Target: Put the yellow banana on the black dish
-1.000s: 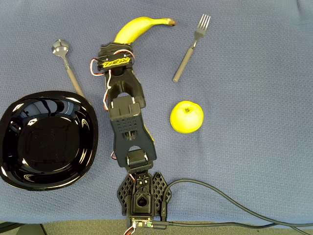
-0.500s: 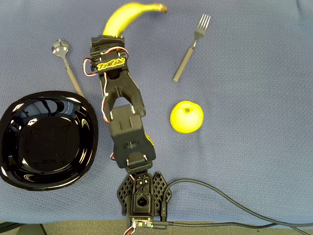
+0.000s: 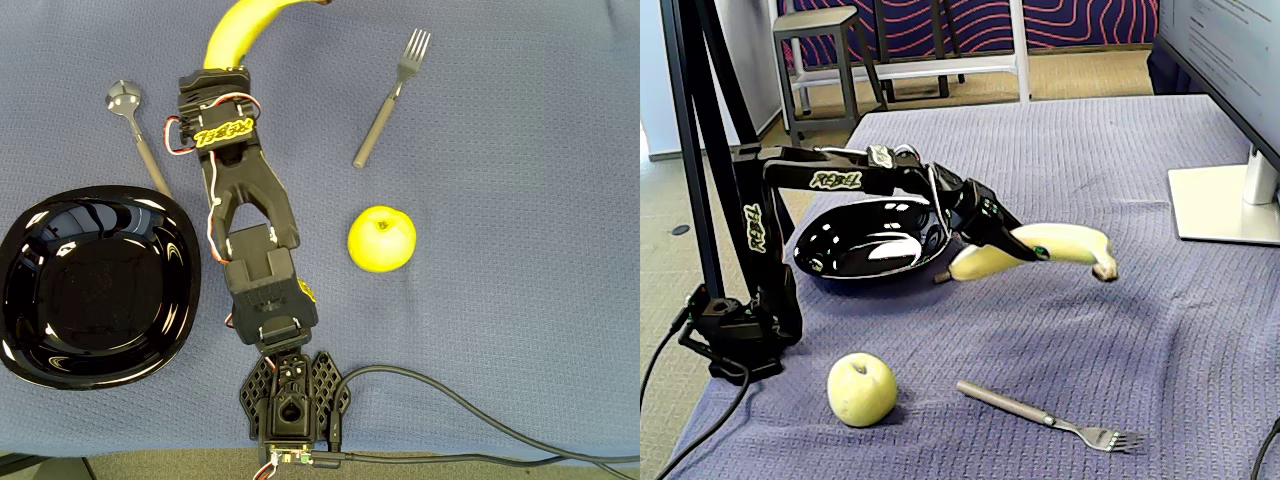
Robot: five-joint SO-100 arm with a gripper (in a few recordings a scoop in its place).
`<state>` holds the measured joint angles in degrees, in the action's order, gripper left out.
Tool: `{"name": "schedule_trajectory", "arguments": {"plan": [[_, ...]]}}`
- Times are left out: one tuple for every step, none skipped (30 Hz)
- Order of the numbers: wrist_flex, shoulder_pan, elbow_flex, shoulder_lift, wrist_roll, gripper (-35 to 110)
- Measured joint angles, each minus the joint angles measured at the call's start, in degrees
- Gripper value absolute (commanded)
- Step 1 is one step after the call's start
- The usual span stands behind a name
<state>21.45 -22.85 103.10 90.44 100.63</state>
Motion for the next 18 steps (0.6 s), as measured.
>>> {"name": "schedule_trajectory", "arguments": {"plan": [[0.26,-0.97,0.00,0.53,0.26,0],[0.70,-1.85,0.00,1.32,0.79,0],[1.14,-2.64,0.00,2.20,1.23,0],[1.85,-3.25,0.00,3.08,1.58,0],[2.64,-3.78,0.00,4.04,1.93,0],[3.60,-4.22,0.00,5.01,2.20,0],[4.57,-4.39,0.00,5.89,2.29,0],[5.71,-4.57,0.00,6.59,2.29,0],[6.94,-4.92,0.00,7.21,2.29,0],[8.17,-5.27,0.00,7.91,2.29,0],[9.40,-5.71,0.00,8.53,2.29,0],[10.63,-6.33,0.00,9.14,2.20,0],[11.95,-6.86,0.00,9.93,2.02,0],[13.45,-7.29,-0.18,10.81,1.67,0],[15.03,-7.65,-0.70,11.60,1.23,0],[16.70,-8.00,-1.49,12.30,0.79,0],[18.19,-8.09,-2.11,13.01,0.26,0],[19.60,-8.53,-2.64,13.80,-0.26,0]]}}
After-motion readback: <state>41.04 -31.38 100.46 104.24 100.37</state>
